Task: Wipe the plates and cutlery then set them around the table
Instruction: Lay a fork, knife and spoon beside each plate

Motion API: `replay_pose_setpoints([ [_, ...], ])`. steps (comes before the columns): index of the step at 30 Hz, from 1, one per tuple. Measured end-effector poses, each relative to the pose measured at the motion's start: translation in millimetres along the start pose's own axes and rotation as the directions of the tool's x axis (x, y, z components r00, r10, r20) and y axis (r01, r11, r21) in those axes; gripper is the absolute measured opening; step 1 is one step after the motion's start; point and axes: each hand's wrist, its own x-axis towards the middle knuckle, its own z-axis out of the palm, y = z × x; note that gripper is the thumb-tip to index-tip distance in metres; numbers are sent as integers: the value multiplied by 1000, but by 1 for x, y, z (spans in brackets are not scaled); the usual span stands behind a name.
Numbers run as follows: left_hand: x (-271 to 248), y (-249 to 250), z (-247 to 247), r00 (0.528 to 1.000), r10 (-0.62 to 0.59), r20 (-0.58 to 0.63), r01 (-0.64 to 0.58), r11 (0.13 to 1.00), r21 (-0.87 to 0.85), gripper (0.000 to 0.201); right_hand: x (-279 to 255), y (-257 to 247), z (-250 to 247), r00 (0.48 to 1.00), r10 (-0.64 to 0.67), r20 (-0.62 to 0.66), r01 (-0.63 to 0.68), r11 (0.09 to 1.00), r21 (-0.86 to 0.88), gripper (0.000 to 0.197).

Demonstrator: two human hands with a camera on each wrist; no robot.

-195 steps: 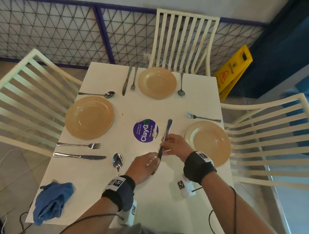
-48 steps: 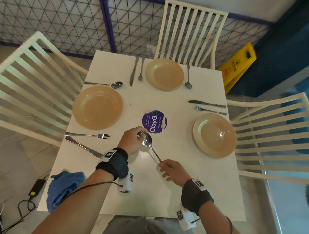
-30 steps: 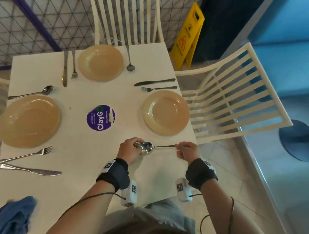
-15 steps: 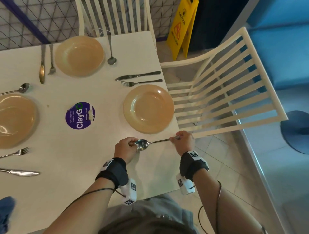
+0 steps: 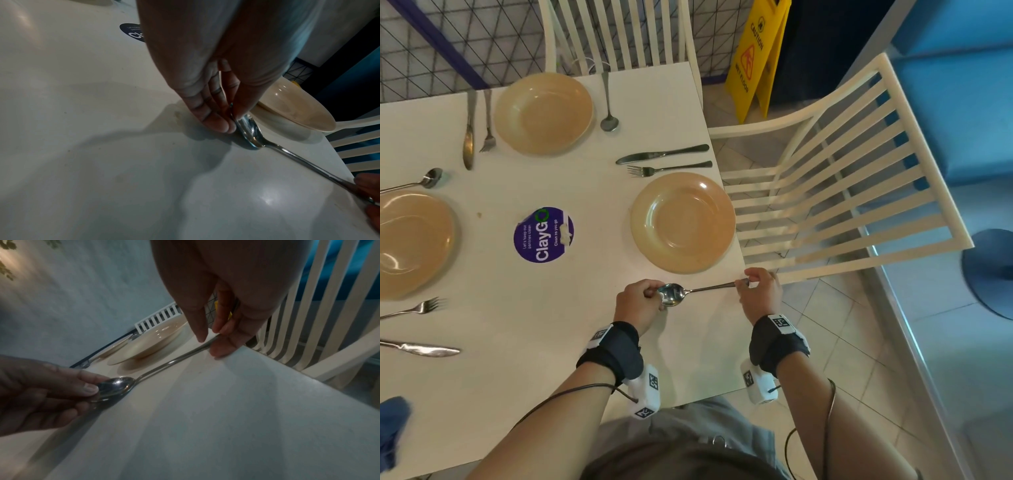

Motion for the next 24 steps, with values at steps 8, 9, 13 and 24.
replay_pose_setpoints([
  [8, -1, 1, 3, 1000, -1, 8, 1, 1000, -4, 29, 3, 7, -2, 999, 41, -4, -40, 997, 70, 17],
  [9, -1, 1, 2, 1000, 1, 10, -1, 1000, -4, 28, 2, 6, -1, 999, 44, 0, -44, 996, 79, 17],
  [13, 0, 0, 1, 1000, 13, 12, -13, 1000, -16, 25, 0, 2, -3, 999, 54, -1, -53, 993, 106, 20],
  [24, -13, -17, -37, 997, 76, -4, -76, 997, 9, 10, -15, -9, -10, 996, -83, 13, 83, 997, 1, 17],
])
